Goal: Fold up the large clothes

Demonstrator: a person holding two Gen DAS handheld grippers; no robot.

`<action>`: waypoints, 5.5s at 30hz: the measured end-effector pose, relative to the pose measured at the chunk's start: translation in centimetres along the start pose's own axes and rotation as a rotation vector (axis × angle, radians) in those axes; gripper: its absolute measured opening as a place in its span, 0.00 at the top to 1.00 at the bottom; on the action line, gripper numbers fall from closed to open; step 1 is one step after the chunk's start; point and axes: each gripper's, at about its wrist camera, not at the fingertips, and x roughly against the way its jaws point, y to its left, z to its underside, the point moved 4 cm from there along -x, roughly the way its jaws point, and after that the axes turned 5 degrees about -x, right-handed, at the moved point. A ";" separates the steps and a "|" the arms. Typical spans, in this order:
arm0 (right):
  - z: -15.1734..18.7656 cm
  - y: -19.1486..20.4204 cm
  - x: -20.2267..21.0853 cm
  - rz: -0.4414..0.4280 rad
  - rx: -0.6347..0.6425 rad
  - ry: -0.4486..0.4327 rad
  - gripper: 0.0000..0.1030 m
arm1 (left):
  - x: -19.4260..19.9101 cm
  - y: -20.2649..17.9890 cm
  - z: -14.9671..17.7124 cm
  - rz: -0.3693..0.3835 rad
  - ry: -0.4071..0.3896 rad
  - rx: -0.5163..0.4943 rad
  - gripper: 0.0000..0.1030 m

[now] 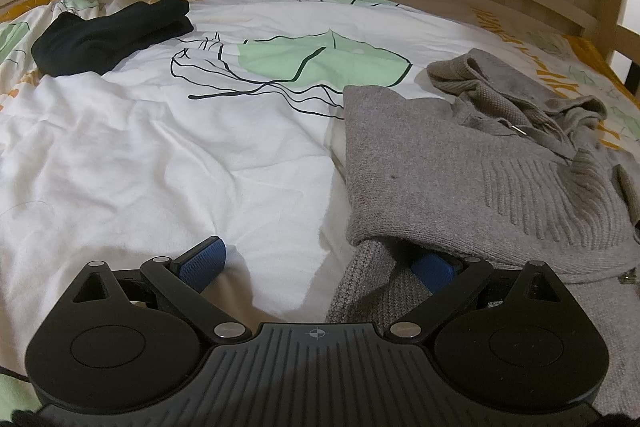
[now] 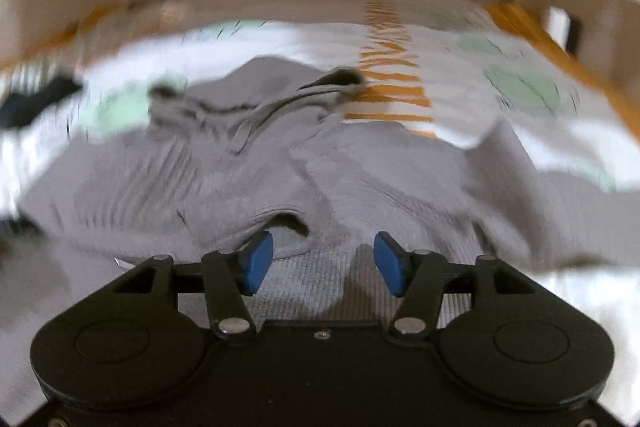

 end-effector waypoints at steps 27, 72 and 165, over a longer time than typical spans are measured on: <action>0.4 -7.3 0.5 -0.062 -0.498 0.026 0.33 | 0.0 0.0 0.0 -0.003 -0.001 -0.003 0.02; 0.7 -11.5 7.1 -0.119 -0.390 0.005 0.22 | 1.1 -0.1 -4.0 -0.005 0.042 0.008 0.04; -4.1 11.4 -1.0 -0.490 -0.147 0.062 0.40 | 2.0 1.2 -5.3 0.412 0.076 0.223 0.01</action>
